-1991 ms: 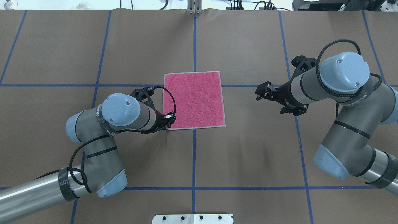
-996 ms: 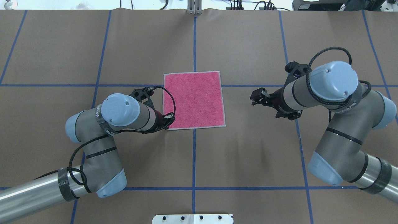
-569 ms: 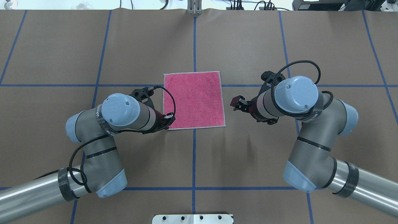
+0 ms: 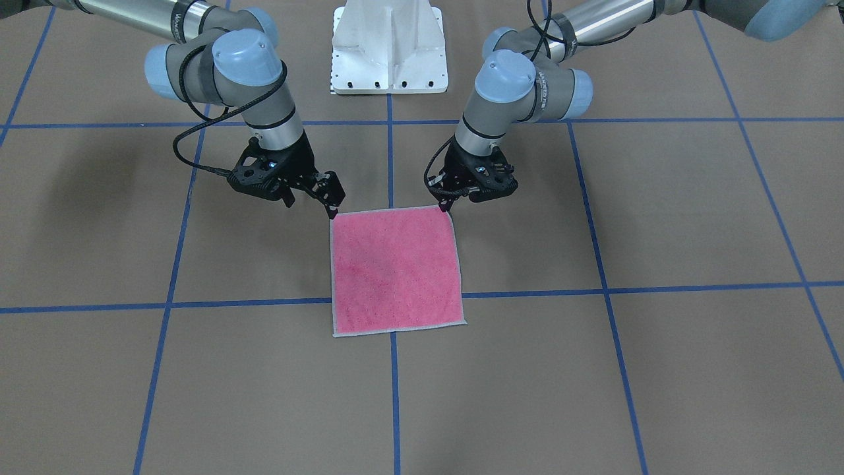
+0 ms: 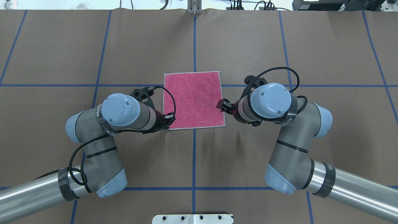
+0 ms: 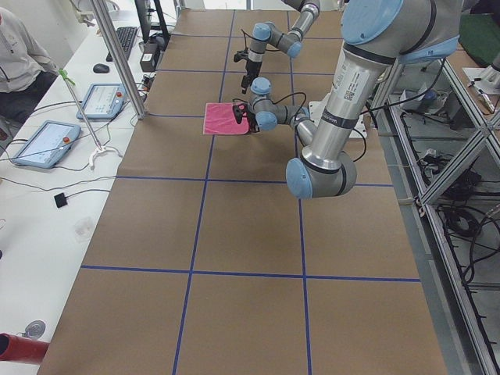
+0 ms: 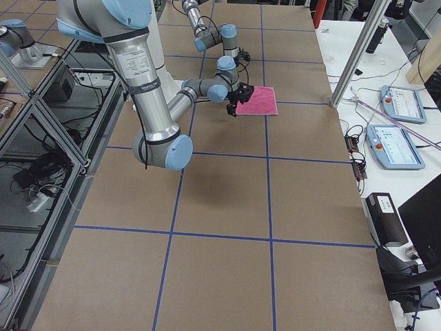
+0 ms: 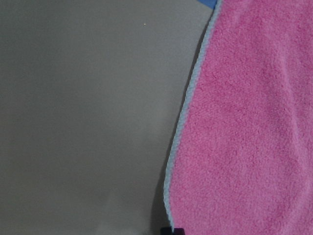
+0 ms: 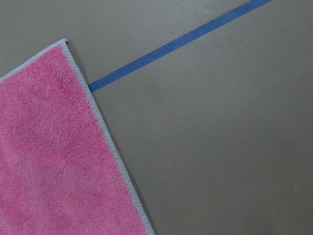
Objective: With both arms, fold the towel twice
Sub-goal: 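Move the right gripper to the towel corner nearest it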
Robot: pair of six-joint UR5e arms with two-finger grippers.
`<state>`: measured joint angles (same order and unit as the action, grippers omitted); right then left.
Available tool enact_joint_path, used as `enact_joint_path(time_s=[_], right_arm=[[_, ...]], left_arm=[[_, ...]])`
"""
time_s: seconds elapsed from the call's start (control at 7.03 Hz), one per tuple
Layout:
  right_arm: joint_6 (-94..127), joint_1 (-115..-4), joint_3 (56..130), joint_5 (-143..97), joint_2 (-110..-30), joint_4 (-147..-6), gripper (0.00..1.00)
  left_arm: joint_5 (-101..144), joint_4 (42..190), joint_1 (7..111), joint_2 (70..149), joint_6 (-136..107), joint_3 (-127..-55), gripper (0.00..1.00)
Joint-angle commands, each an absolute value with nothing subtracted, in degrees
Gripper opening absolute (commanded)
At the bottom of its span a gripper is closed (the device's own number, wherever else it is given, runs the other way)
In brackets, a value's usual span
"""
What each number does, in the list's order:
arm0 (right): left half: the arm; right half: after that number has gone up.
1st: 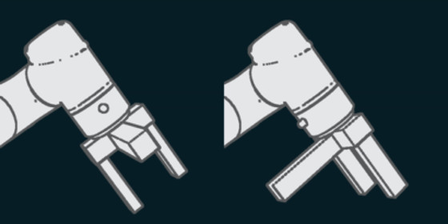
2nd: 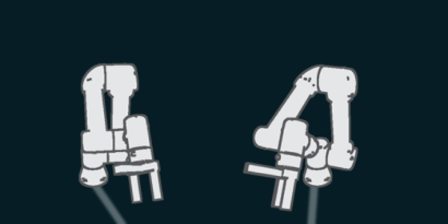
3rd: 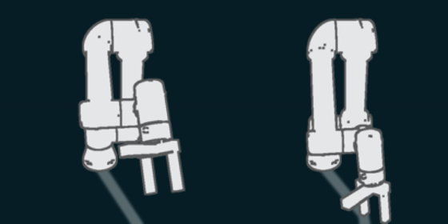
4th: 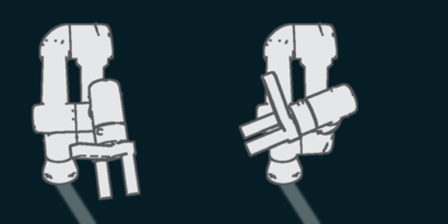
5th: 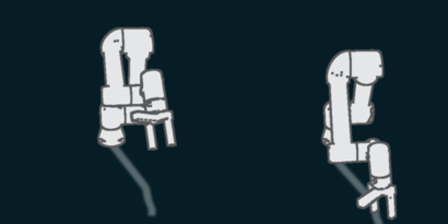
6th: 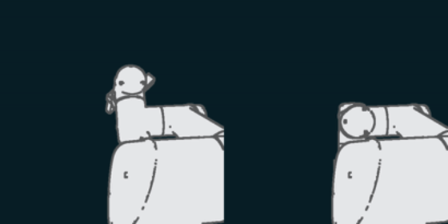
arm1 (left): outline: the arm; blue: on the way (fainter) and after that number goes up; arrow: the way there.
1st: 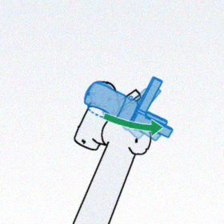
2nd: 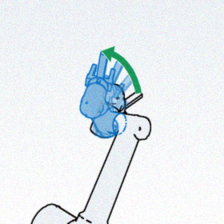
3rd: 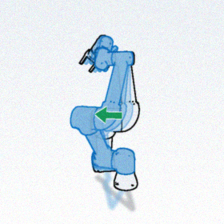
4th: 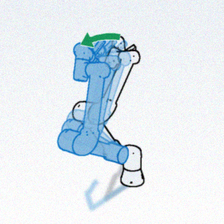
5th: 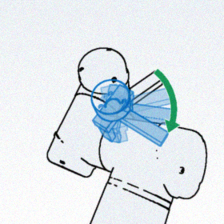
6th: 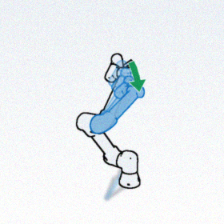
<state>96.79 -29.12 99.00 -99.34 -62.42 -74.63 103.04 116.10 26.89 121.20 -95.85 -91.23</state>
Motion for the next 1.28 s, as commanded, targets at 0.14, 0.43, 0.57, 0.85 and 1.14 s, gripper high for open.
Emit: enact_joint_path(time_s=[0.14,0.43,0.57,0.85,1.14], right_arm=[[98.3,-27.6,97.4,-98.0,-61.0,-74.6,0.91],[100.1,-26.5,96.0,-96.1,-60.9,-72.8,0.77],[101.3,-26.3,93.9,-96.1,-60.8,-70.0,0.75],[102.8,-25.8,93.6,-96.1,-60.9,-69.3,0.69],[102.9,-24.9,93.5,-95.0,-60.9,-69.3,0.66]], left_arm=[[103.1,116.2,26.9,121.2,-95.8,-91.2,0.00],[103.1,116.2,26.9,121.2,-95.8,-91.2,0.00],[103.1,116.2,26.9,121.2,-95.8,-91.3,0.00],[103.0,116.2,26.9,121.2,-95.8,-91.3,0.00],[103.1,116.2,26.9,121.1,-95.8,-91.3,0.00]])
